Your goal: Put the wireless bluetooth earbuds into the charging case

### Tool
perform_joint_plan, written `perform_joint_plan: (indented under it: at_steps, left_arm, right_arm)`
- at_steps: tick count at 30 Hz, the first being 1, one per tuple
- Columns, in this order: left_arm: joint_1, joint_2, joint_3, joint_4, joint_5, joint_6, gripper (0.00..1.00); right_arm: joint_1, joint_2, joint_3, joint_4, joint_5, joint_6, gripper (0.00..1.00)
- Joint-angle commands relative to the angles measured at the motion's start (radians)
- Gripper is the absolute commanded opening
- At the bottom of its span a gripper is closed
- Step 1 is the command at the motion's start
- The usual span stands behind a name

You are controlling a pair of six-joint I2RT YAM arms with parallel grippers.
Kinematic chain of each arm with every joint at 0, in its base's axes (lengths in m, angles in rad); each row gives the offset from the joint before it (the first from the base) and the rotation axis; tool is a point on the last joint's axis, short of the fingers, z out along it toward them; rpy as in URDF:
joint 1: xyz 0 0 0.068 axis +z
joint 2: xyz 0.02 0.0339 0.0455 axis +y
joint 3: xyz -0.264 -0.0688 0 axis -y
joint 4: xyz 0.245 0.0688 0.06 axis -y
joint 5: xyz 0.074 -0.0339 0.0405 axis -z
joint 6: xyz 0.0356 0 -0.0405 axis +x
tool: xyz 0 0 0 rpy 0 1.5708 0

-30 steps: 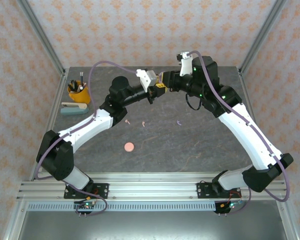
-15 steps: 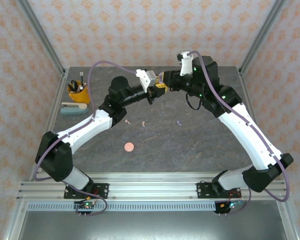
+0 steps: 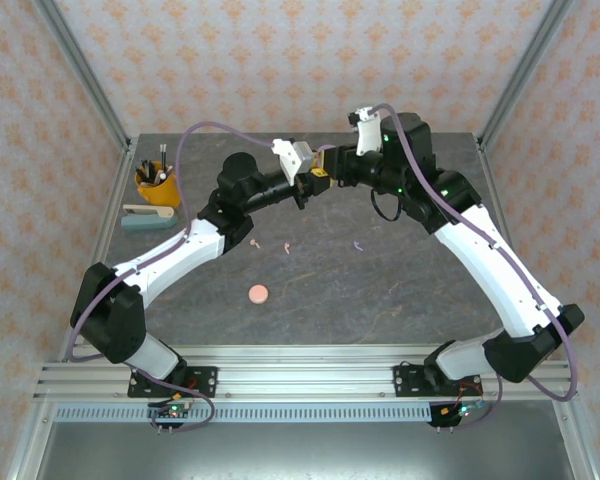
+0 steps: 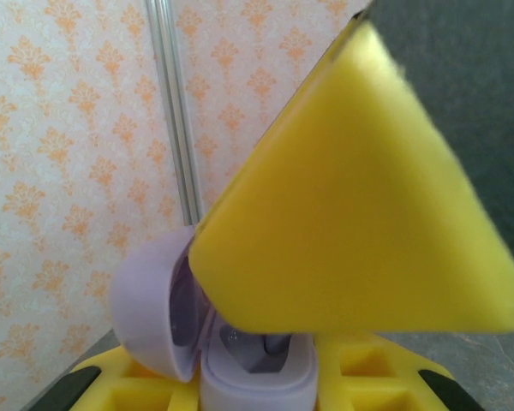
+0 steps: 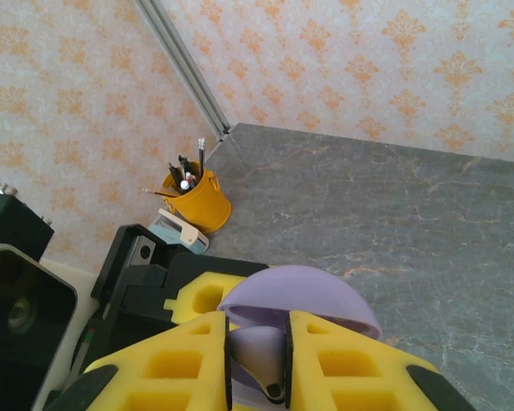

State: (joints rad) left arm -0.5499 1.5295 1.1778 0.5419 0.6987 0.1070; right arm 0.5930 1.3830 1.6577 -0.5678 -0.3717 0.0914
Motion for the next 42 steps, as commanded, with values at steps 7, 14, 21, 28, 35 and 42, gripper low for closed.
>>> perform_joint_plan:
  at_steps: [7, 14, 21, 28, 35, 42]
  left_arm:
    - [-0.006, -0.025, 0.040, 0.041, -0.018, 0.009, 0.00]
    - [-0.007, -0.021, 0.030, 0.049, -0.019, -0.003, 0.00]
    - [-0.006, -0.020, 0.010, 0.058, -0.022, -0.013, 0.00]
    - [-0.006, -0.030, -0.021, 0.067, -0.037, -0.019, 0.00]
    - [-0.006, -0.083, -0.095, 0.073, -0.058, -0.022, 0.00]
    - [-0.007, -0.172, -0.176, 0.062, -0.080, -0.019, 0.00]
  right_arm:
    - [0.005, 0.031, 0.027, -0.099, -0.098, -0.071, 0.20]
    - [0.005, 0.034, 0.041, -0.103, -0.051, -0.045, 0.31]
    - [-0.005, 0.037, 0.099, -0.087, -0.020, 0.052, 0.48]
    - [-0.031, 0.002, 0.158, -0.075, 0.001, 0.149, 0.59]
    - [-0.104, -0.093, 0.103, -0.135, 0.166, 0.282, 0.67]
    - [-0.182, -0.046, -0.104, -0.260, 0.201, 0.324, 0.70]
